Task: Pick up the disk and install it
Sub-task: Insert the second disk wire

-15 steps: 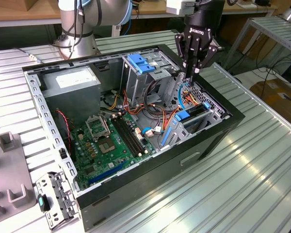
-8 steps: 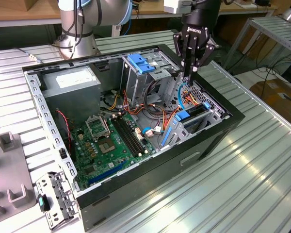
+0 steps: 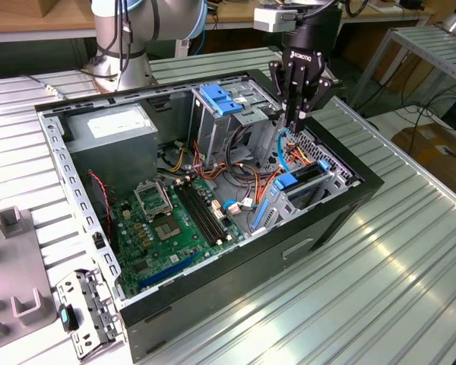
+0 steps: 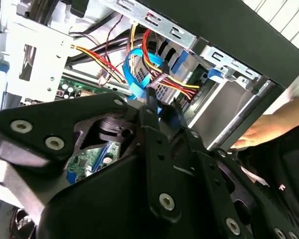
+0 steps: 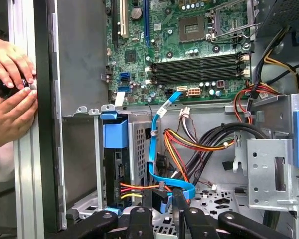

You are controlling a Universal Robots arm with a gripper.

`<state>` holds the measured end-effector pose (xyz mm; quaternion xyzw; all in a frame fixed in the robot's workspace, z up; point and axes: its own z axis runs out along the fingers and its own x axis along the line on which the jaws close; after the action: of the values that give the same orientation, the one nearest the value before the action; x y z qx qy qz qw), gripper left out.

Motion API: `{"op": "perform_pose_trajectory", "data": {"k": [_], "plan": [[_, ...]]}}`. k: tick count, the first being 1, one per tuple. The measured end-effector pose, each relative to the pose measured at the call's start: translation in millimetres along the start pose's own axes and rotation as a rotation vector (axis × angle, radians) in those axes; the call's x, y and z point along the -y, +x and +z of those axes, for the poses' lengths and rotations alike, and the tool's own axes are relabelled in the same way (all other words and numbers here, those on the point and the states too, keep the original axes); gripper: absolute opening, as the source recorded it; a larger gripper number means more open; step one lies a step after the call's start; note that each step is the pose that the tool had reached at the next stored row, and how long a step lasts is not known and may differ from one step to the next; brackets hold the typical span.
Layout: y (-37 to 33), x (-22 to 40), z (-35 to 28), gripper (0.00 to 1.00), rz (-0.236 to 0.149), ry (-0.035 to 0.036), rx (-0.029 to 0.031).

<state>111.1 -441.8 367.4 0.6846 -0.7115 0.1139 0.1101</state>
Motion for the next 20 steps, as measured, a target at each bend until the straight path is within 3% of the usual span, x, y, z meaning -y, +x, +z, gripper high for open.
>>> {"op": "perform_pose_trajectory", "data": {"k": [3,6,10,12,13,15,16,18,19,20], "plan": [[0.0,0.0,0.1,0.17,0.0,0.0002,-0.0056],[0.6,0.0,0.2,0.16,0.0,0.0003,-0.0085],[9.7,0.1,4.2,0.16,-0.001,0.0007,-0.0075],[12.7,-0.3,6.1,0.16,-0.003,0.0017,0.0026],[14.9,-0.8,7.5,0.16,-0.005,0.003,0.0179],[16.5,-1.8,8.6,0.16,-0.006,0.0053,0.0361],[17.1,-2.6,8.9,0.16,-0.005,0.0129,0.043],[17.9,-4.8,9.5,0.16,0.004,0.0444,0.0478],[18.5,-5.9,9.8,0.16,0.007,0.0538,0.0492],[19.3,-7.1,10.0,0.16,0.007,0.0571,0.0495]]}}
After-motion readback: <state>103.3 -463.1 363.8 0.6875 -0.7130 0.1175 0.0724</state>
